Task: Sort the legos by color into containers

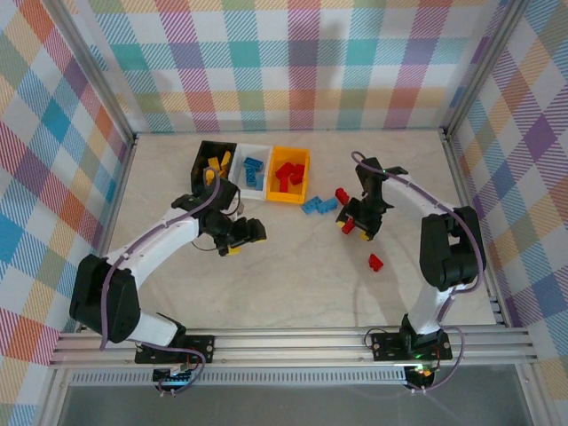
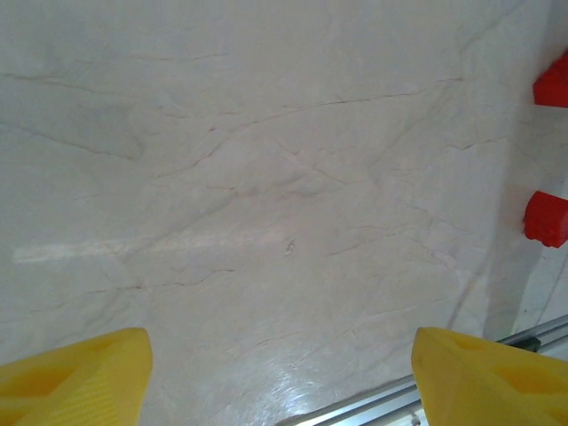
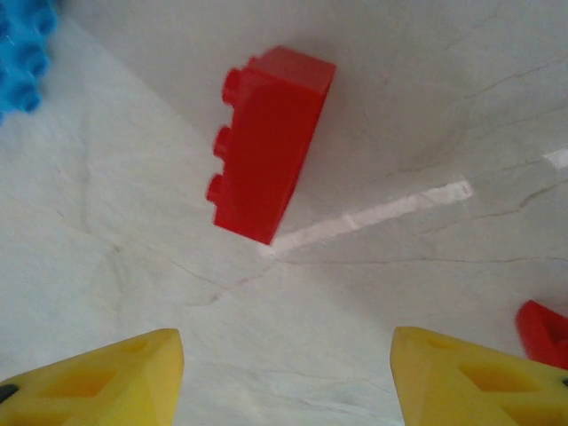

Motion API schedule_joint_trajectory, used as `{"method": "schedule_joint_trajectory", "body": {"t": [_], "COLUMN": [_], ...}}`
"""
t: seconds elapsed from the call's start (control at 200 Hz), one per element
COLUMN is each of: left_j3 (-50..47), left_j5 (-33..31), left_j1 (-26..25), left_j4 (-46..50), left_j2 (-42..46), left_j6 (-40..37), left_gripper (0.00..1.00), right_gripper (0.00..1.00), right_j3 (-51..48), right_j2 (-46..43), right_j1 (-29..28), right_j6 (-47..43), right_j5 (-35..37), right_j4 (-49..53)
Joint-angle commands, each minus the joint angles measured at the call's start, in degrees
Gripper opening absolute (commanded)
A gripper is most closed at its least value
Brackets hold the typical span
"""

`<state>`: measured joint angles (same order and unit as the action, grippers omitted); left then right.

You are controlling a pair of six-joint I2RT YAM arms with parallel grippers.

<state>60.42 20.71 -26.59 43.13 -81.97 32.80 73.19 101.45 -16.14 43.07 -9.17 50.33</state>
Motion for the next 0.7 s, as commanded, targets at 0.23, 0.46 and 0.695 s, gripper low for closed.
{"method": "schedule_joint_trajectory", "body": {"t": [0.23, 0.46, 0.695], "left_j3": [-2.43, -5.66, -6.87], "left_j5": [-3.08, -3.88, -4.61], "left_j1": [-1.53, -1.53, -1.47], "left_j4": [1.34, 0.01, 0.63], "left_j2": [3.67, 7.46, 9.05], "left_j6": [-0.47, 2.03, 1.85], "left_gripper": [0.79, 0.79, 0.79], "right_gripper": [0.61, 0.57, 0.35], "right_j3": [1.6, 3.18, 3.11], "right_j2": [4.93, 7.77, 8.57], "right_j1": [-0.2, -0.13, -0.2], "right_j6": [10.72, 11.07, 10.5], "right_j5": [4.14, 6.07, 5.93], "right_j4": [-4.36, -4.43, -5.13]}}
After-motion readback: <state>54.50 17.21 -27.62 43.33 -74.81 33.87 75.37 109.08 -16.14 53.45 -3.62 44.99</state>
